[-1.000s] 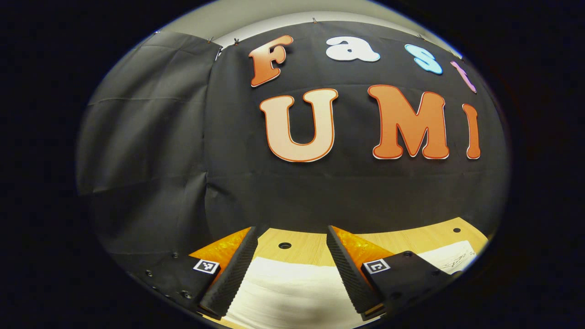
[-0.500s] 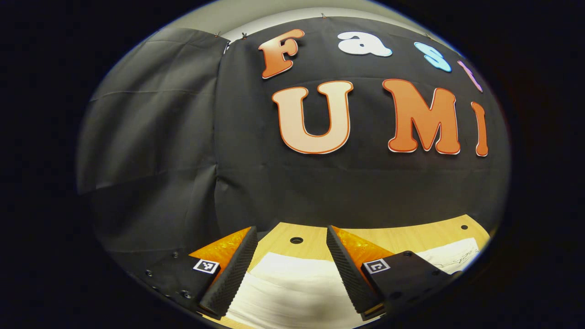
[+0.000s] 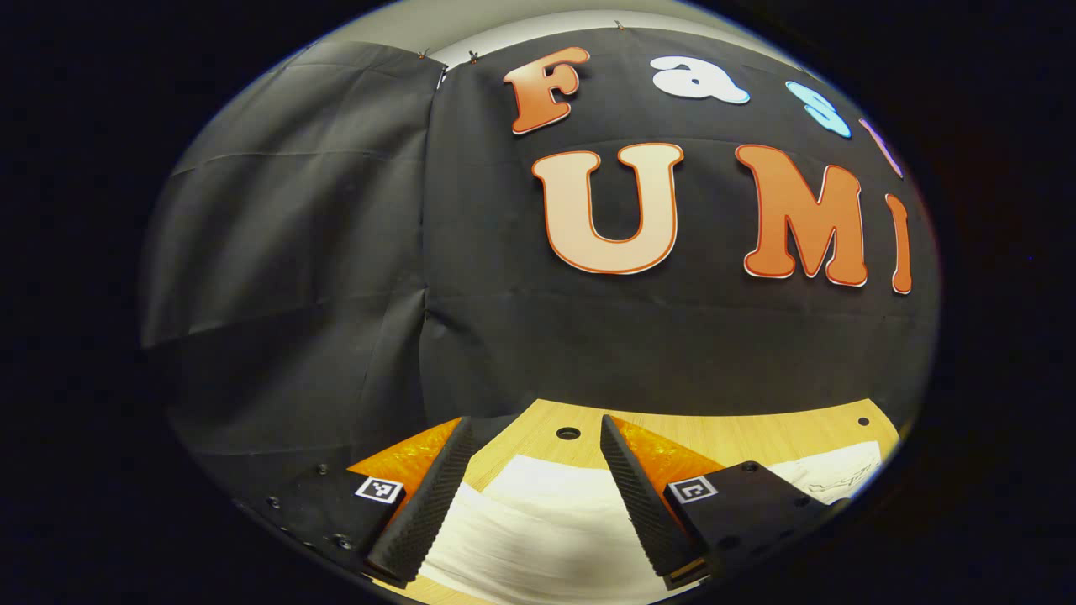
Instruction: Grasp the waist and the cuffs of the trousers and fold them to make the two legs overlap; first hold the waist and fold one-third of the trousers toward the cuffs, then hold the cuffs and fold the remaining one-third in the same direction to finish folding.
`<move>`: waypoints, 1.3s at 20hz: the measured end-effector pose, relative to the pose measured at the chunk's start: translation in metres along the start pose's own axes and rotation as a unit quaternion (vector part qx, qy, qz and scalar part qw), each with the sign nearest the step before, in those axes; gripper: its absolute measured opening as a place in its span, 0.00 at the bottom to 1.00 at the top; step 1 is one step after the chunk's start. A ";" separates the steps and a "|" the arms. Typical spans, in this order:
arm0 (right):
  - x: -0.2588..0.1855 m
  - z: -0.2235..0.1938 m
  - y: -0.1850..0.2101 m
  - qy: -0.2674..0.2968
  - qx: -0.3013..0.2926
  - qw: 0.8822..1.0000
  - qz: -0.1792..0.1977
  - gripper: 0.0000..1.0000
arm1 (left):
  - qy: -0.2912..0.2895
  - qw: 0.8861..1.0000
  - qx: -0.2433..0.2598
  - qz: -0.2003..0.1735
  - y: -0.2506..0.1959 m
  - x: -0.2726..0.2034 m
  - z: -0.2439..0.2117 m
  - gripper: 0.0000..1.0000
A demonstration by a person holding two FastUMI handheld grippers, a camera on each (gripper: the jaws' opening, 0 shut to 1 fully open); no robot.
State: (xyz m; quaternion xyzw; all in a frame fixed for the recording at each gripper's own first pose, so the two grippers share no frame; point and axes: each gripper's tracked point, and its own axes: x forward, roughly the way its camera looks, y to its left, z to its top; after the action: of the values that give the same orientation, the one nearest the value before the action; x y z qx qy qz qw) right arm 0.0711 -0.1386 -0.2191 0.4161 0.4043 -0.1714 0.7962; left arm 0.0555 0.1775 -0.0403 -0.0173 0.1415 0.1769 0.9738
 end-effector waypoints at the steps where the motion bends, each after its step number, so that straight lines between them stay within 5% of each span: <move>1: 0.003 0.001 0.000 0.002 0.003 1.000 -0.001 0.77 | 0.003 1.000 -0.003 0.003 0.005 0.000 -0.002 0.99; 4: 0.010 0.001 -0.005 0.003 0.008 1.000 -0.008 0.58 | 0.016 1.000 -0.017 0.009 0.015 -0.001 -0.010 0.99; 5: 0.012 0.001 -0.007 0.003 0.012 1.000 -0.010 0.31 | 0.024 0.999 -0.024 0.012 0.020 -0.001 -0.015 0.99; 8: 0.014 -0.002 -0.009 0.005 0.025 1.000 -0.010 0.06 | 0.053 0.997 -0.050 0.022 0.034 0.000 -0.033 0.96; 13: 0.008 -0.003 -0.007 0.008 0.001 1.000 -0.005 0.01 | 0.122 0.984 -0.127 0.033 0.054 -0.004 -0.081 0.98; 16: 0.009 -0.003 -0.010 0.007 -0.002 1.000 -0.013 0.01 | 0.184 0.958 -0.212 0.048 0.063 0.001 -0.117 0.99; 20: 0.007 -0.003 -0.010 0.012 0.001 1.000 -0.012 0.01 | 0.275 0.899 -0.331 0.081 0.058 -0.002 -0.152 0.96; 26: 0.006 -0.003 -0.010 0.017 0.004 1.000 -0.012 0.01 | 0.365 0.831 -0.407 0.105 0.050 -0.007 -0.172 0.96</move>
State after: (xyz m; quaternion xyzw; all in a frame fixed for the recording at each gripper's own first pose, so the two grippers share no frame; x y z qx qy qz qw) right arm 0.0671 -0.1423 -0.2299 0.4170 0.4219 -0.1758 0.7856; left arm -0.0147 0.2074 -0.2026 -0.4602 0.4029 0.3002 0.7320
